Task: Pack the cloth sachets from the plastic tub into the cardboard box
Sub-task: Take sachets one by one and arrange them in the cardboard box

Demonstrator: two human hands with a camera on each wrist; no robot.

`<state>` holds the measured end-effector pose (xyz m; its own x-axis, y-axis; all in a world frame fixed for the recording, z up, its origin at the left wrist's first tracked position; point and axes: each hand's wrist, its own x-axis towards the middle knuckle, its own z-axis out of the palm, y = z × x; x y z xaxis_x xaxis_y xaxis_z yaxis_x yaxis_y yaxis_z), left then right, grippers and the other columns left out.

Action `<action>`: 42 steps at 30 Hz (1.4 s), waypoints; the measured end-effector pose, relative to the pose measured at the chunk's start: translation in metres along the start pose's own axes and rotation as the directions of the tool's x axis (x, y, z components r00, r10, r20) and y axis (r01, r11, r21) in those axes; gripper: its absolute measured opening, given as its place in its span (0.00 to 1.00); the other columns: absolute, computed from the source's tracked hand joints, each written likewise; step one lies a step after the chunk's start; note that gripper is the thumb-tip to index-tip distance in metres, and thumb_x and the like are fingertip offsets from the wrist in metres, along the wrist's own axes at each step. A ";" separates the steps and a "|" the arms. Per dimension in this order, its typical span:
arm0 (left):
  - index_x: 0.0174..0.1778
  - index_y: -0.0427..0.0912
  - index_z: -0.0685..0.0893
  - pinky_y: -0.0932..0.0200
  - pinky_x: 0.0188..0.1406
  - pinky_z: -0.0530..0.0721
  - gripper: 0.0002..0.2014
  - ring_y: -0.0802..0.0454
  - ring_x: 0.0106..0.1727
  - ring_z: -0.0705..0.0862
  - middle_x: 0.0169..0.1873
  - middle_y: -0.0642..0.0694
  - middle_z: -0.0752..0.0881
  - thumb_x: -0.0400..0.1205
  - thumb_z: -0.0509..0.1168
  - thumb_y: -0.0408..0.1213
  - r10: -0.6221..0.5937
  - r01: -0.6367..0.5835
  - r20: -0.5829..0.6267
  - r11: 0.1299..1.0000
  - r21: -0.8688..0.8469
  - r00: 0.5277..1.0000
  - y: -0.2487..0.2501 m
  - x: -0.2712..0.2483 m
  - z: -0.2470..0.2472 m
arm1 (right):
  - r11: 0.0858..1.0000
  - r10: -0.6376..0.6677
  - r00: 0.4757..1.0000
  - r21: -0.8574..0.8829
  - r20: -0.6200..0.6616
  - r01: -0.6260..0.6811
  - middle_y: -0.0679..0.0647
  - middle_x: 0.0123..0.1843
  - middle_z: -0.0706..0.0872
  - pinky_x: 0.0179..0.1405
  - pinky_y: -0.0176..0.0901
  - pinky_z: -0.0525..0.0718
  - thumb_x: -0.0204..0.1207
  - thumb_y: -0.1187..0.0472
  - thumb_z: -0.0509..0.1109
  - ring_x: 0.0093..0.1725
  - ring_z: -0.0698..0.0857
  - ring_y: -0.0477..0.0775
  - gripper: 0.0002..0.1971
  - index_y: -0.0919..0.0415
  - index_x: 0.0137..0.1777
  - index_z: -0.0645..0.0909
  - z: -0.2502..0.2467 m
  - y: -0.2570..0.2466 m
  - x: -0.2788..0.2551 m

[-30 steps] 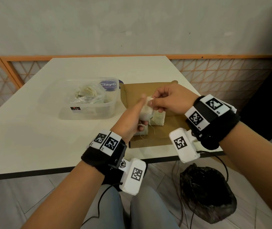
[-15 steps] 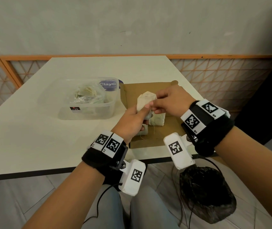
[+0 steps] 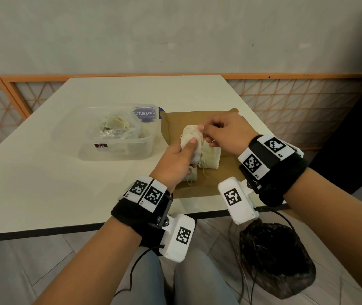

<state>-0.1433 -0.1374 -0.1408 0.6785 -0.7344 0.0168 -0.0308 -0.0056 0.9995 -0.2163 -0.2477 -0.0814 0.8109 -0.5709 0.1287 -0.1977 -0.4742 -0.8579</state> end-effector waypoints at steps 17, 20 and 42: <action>0.56 0.46 0.79 0.66 0.25 0.71 0.08 0.58 0.32 0.78 0.34 0.50 0.80 0.86 0.58 0.43 -0.007 0.007 0.013 1.000 -0.026 1.000 0.000 0.000 0.000 | 0.974 -0.200 0.978 -0.117 -0.057 0.193 0.47 0.34 0.77 0.39 0.32 0.77 0.68 0.67 0.76 0.32 0.74 0.42 0.09 0.55 0.45 0.80 -0.006 -0.001 0.001; 0.58 0.45 0.78 0.68 0.23 0.74 0.09 0.60 0.30 0.82 0.34 0.51 0.83 0.87 0.57 0.41 0.001 0.000 0.022 0.999 -0.047 1.000 0.002 -0.001 0.001 | 0.949 -0.266 0.964 -0.174 -0.005 0.261 0.46 0.35 0.75 0.40 0.31 0.74 0.67 0.66 0.76 0.33 0.73 0.42 0.10 0.51 0.40 0.81 -0.007 -0.002 -0.002; 0.67 0.40 0.76 0.68 0.24 0.74 0.17 0.57 0.34 0.79 0.38 0.49 0.80 0.83 0.65 0.38 -0.009 0.013 0.033 0.993 -0.117 0.999 -0.001 0.000 -0.001 | 0.989 -0.148 0.989 -0.009 -0.026 0.148 0.53 0.42 0.85 0.50 0.46 0.85 0.70 0.66 0.76 0.41 0.83 0.48 0.07 0.54 0.39 0.81 -0.002 0.004 0.004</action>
<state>-0.1424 -0.1366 -0.1416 0.6543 -0.7562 0.0065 0.0640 0.0639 0.9959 -0.2148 -0.2532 -0.0834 0.8166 -0.5115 0.2673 -0.0808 -0.5598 -0.8247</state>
